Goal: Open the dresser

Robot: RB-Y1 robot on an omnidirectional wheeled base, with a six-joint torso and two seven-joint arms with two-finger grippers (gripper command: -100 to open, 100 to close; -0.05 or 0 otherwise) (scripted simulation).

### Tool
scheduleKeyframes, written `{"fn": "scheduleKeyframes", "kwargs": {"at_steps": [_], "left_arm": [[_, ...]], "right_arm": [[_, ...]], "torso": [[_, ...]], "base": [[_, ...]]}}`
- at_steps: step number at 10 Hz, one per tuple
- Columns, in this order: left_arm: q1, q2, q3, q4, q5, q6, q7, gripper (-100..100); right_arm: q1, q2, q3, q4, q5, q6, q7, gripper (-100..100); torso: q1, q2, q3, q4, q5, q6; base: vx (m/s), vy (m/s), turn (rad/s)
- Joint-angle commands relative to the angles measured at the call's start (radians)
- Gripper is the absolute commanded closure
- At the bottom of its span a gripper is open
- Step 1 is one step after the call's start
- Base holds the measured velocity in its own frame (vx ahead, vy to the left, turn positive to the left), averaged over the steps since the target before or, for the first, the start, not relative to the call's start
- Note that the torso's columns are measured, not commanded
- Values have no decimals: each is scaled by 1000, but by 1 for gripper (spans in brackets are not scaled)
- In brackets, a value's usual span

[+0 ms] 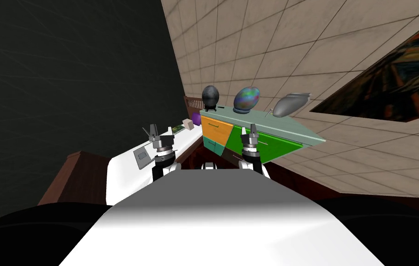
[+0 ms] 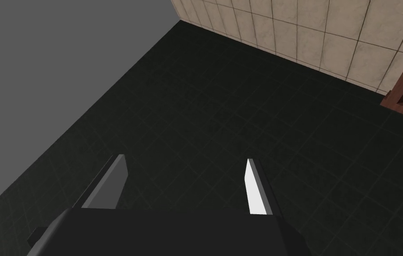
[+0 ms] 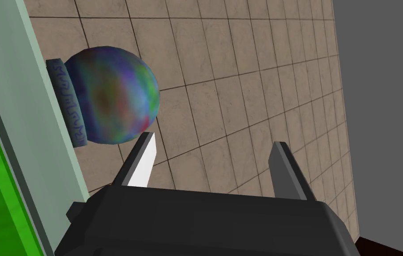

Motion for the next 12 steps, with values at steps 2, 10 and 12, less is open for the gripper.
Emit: {"fn": "scheduleKeyframes", "kwargs": {"at_steps": [2,10,12], "left_arm": [[0,0,0,0,0,0,0,0],[0,0,0,0,0,0,0,0],[0,0,0,0,0,0,0,0]], "right_arm": [[-18,-57,-39,52,-82,-38,-103,-100],[-46,-91,-105,137,-221,-98,-294,-100],[-54,-95,-124,161,-262,-116,-349,-100]], "torso": [[0,11,-25,12,0,1],[-1,13,-25,14,0,0],[-1,13,-25,14,0,0]], "base": [[31,58,157],[19,46,123],[31,46,126]]}}
